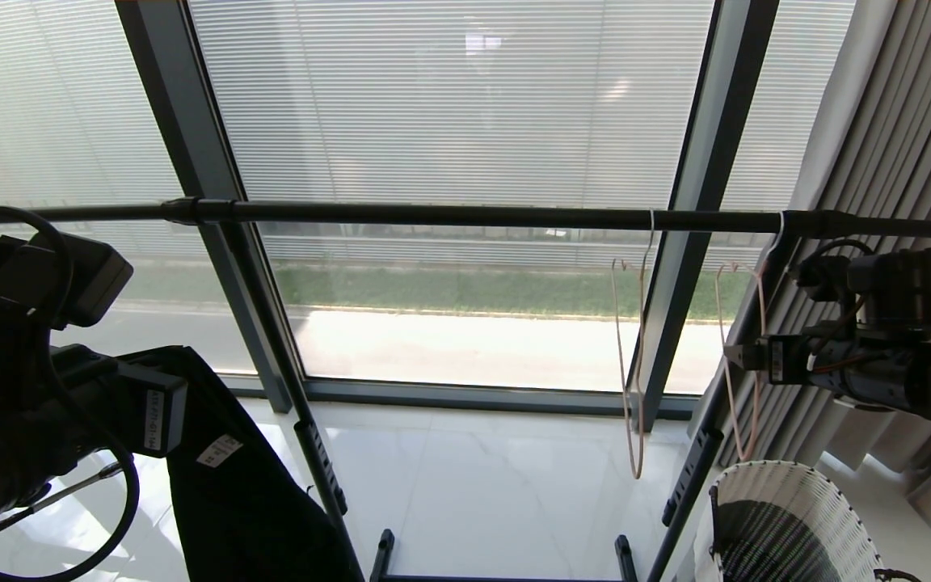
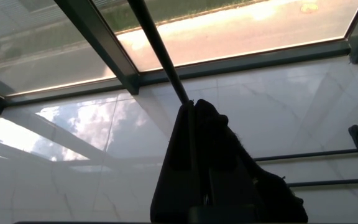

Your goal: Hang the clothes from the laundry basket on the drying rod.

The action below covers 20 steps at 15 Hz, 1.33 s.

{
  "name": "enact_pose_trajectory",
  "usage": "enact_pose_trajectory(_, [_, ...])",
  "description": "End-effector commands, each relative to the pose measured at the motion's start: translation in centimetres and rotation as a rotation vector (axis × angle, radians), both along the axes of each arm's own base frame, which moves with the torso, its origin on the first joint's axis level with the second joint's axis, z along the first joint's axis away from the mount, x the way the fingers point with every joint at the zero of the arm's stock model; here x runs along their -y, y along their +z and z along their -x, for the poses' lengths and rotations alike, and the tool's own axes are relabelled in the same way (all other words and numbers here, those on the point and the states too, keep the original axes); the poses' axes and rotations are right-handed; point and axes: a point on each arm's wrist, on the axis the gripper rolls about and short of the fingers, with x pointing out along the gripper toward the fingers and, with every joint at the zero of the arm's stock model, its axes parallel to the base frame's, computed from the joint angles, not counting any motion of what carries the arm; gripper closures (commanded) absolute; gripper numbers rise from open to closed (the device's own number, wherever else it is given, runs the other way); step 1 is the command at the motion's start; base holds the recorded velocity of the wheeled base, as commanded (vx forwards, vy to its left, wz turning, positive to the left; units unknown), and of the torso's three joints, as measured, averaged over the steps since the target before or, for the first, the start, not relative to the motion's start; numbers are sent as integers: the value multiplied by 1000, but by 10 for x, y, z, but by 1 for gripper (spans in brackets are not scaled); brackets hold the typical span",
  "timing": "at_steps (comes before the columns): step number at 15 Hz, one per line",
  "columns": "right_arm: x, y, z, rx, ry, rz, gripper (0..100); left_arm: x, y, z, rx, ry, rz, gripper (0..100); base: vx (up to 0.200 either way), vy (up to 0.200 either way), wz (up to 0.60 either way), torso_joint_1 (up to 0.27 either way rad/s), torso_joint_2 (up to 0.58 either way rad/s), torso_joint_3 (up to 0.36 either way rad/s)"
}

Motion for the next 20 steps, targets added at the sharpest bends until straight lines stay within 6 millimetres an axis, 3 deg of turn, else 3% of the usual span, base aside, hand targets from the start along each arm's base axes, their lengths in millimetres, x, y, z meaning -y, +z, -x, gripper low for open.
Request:
enact_pose_trajectory(1, [1,1,2,1,-2,-1,0,0,0,0,-1,0,-1,100,0,0,0,0,0,0])
enact_pose_trajectory(9, [9,-2,4,-9,-29,6,0,0,0,-1,-2,-2,-1,100,0,0,0,0,0,0])
enact_pose_trajectory(20, [2,-9,-1,-29,-4,4,0,0,1,1,3,-2,1,100,0,0,0,0,0,0])
